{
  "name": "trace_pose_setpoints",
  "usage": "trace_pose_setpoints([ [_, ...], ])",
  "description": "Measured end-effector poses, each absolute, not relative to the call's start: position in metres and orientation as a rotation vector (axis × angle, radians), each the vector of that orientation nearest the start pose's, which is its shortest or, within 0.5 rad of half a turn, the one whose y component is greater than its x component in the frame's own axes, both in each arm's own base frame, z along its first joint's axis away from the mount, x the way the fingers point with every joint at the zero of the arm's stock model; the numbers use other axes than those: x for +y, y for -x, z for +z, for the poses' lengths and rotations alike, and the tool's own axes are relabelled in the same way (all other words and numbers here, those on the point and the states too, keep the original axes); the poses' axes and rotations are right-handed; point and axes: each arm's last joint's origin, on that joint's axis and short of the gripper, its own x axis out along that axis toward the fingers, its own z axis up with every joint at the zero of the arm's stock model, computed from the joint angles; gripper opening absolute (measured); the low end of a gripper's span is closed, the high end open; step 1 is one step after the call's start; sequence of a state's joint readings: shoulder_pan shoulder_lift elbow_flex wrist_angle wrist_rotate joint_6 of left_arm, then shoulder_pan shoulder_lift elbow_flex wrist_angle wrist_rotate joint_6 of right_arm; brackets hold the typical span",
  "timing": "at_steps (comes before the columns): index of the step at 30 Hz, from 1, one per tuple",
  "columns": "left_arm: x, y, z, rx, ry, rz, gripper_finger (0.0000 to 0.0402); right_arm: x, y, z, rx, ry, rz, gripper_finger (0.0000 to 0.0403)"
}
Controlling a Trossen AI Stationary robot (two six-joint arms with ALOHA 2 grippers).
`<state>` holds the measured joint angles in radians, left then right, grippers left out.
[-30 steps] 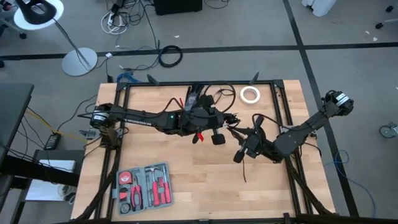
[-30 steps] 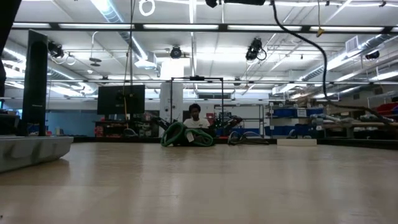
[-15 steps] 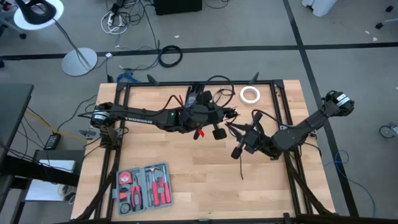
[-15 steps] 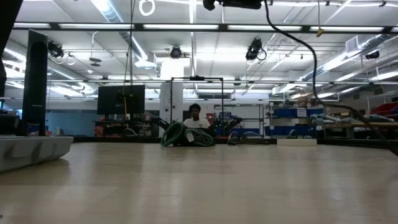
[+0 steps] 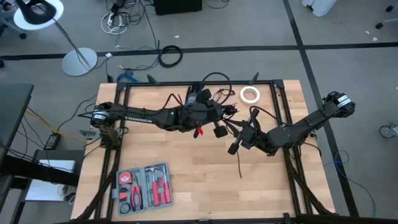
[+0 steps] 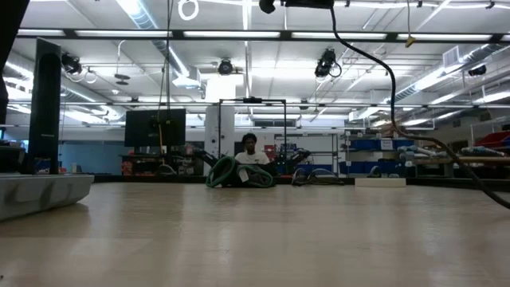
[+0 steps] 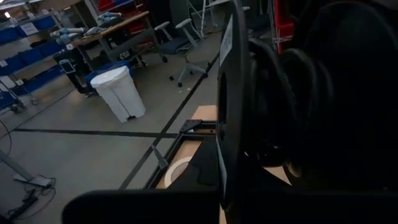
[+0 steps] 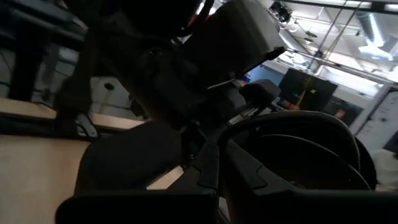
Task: Coil cords
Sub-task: Coil the black wire into a spool
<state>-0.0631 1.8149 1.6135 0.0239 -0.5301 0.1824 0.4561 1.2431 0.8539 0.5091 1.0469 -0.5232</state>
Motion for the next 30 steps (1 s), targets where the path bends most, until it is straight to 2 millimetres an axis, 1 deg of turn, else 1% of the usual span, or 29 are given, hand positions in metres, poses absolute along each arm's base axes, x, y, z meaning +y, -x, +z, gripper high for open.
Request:
trace_pose_setpoints([
  [5,-0.009,-0.428,0.353,0.201,-0.186,0.442,0.0,0.091,-0.255,0.318,0.135,0.467,-0.692,0.0005],
  [11,-0.013,-0.428,0.355,0.177,-0.158,0.395,0.0,0.093,-0.256,0.315,0.167,0.531,-0.684,0.0007],
  [14,-0.013,-0.428,0.356,0.167,-0.146,0.373,0.0,0.093,-0.256,0.312,0.184,0.552,-0.667,0.0024],
  [18,-0.014,-0.429,0.356,0.161,-0.139,0.363,0.0,0.094,-0.256,0.313,0.154,0.493,-0.637,0.0067],
  [21,-0.015,-0.429,0.358,0.147,-0.145,0.331,0.0,0.102,-0.253,0.312,0.139,0.454,-0.616,0.0098],
  [23,-0.017,-0.43,0.359,0.132,-0.146,0.305,0.0,0.11,-0.25,0.31,0.142,0.46,-0.59,0.0111],
  [26,-0.018,-0.43,0.362,0.093,-0.143,0.286,0.0,0.119,-0.245,0.31,0.14,0.457,-0.582,0.0116],
  [30,-0.017,-0.43,0.365,0.075,-0.167,0.283,0.0,0.135,-0.233,0.308,0.149,0.46,-0.599,0.011],
])
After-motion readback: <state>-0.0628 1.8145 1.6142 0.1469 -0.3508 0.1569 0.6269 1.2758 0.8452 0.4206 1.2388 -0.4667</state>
